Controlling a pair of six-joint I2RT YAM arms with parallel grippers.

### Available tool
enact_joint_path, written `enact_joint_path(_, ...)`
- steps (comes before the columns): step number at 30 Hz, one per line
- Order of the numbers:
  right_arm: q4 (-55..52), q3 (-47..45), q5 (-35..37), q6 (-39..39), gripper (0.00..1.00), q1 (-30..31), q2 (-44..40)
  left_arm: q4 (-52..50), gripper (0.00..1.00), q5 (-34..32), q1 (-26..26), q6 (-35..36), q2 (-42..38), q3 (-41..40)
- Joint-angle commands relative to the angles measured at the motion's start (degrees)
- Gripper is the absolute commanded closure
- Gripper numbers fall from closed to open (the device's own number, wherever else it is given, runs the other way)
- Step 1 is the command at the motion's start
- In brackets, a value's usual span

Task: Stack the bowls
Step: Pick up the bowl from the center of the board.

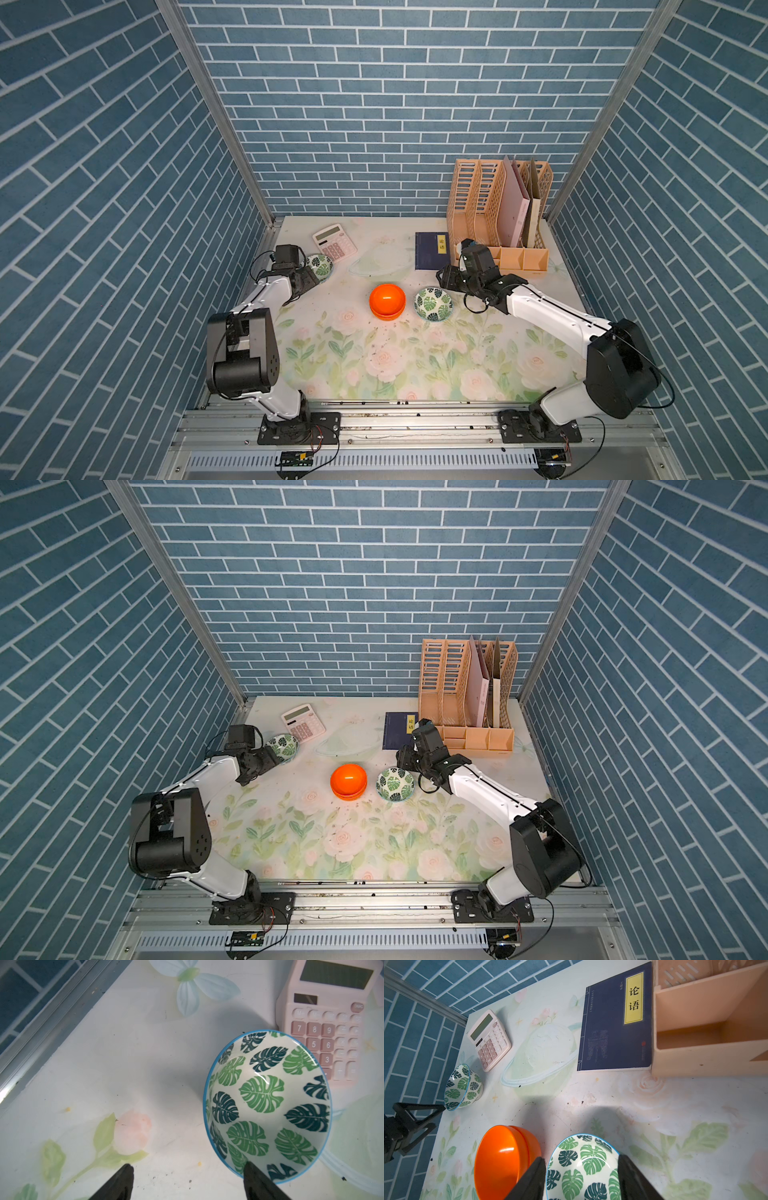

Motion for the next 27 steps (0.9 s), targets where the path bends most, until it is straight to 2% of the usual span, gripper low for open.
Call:
enact_joint_path(1,2.8,-1.0,-1.3,-2.1,0.41,-0.1,0.6,1.0,0.17,0.5,0.3,-1.0,2.7,2.7)
enact_joint_path(7,3.0,-0.8,-3.4,-2.5,0.41,-0.2,0.5,1.6,0.26,1.9,0.8,-1.3,8.8,5.7)
enact_joint_path(11,2.9,-0.7,-3.4,-2.5,0.41,-0.1,0.1,2.2,0.36,3.3,0.9,-1.1,11.8,7.5)
enact_joint_path(15,2.9,-0.8,-3.4,-2.3,0.4,-0.1,0.3,3.2,0.4,4.2,0.9,-1.3,13.5,8.4)
enact_joint_path(17,3.0,-0.8,-3.6,-2.2,0.4,0.0,0.7,2.9,0.47,4.6,1.0,-1.1,15.0,9.3)
enact_joint_path(20,2.9,-0.4,-3.9,-2.3,0.4,-0.1,1.4,3.3,0.53,5.6,1.1,-1.1,16.2,9.6)
enact_joint_path(26,2.1,1.0,-4.5,-3.7,0.4,0.5,3.2,2.4,0.77,7.5,1.1,0.4,17.7,10.7)
enact_joint_path(27,2.1,1.1,-4.6,-3.8,0.4,0.6,3.5,2.2,0.78,7.7,1.1,0.5,18.1,10.9)
